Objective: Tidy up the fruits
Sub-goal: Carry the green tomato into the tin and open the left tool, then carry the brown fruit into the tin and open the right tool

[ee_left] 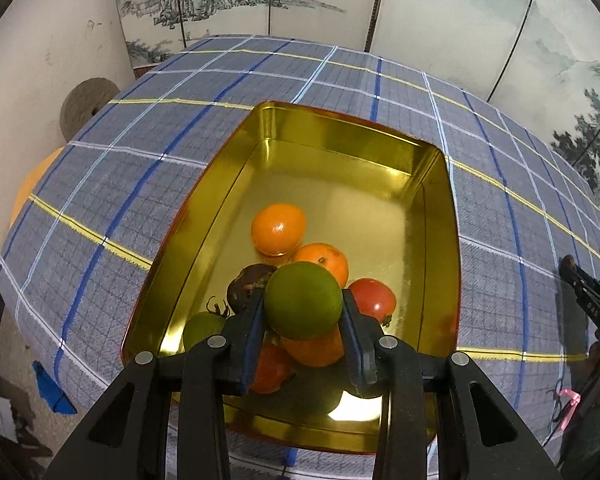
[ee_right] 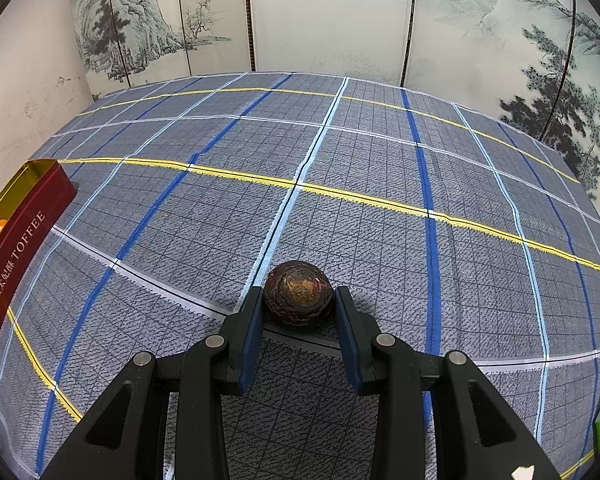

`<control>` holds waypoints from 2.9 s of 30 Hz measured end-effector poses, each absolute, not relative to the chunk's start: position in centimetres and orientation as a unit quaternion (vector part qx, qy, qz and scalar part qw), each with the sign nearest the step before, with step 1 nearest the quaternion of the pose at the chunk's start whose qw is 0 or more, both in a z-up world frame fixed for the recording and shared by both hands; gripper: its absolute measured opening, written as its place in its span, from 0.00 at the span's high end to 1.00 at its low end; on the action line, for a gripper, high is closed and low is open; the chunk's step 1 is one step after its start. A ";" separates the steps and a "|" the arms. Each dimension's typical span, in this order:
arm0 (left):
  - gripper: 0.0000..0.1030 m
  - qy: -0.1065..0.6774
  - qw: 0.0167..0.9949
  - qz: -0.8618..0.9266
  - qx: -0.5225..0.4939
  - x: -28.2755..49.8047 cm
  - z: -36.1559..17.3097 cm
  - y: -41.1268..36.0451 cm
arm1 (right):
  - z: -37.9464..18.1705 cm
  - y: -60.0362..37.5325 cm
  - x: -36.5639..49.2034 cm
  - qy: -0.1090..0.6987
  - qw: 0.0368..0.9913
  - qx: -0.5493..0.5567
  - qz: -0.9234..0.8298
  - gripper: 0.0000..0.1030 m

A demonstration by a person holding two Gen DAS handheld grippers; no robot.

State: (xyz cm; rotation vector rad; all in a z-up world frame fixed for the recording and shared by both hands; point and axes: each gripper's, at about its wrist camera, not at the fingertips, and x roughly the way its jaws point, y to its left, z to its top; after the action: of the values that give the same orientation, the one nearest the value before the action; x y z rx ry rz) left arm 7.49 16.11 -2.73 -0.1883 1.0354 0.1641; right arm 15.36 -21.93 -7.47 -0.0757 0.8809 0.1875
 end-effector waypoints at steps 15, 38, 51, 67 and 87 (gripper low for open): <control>0.64 0.494 0.861 0.073 -0.092 7.4 -2.8 16.3 | -7.5 -21.9 15.4 0.426 0.900 -0.037 0.090 0.68; 0.63 0.484 0.868 0.076 -0.077 6.8 -2.1 15.7 | -7.5 -21.8 15.3 0.425 0.900 -0.037 0.090 0.69; 0.58 0.476 0.873 0.078 -0.071 5.6 -1.7 15.6 | -7.4 -22.0 15.3 0.429 0.899 -0.037 0.079 0.69; 0.47 0.456 0.884 0.082 -0.071 4.0 -0.6 16.4 | -6.3 -19.8 13.1 0.425 0.899 -0.048 0.093 0.70; 0.42 0.441 0.884 0.124 -0.090 1.6 0.4 19.2 | -1.5 -10.3 9.6 0.386 0.897 -0.077 0.202 0.70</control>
State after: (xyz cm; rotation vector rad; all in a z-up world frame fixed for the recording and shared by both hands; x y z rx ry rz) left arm 1.63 19.19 0.41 -0.1869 0.9175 0.2583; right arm 9.56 -10.25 -1.47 -0.1598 0.7988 0.4187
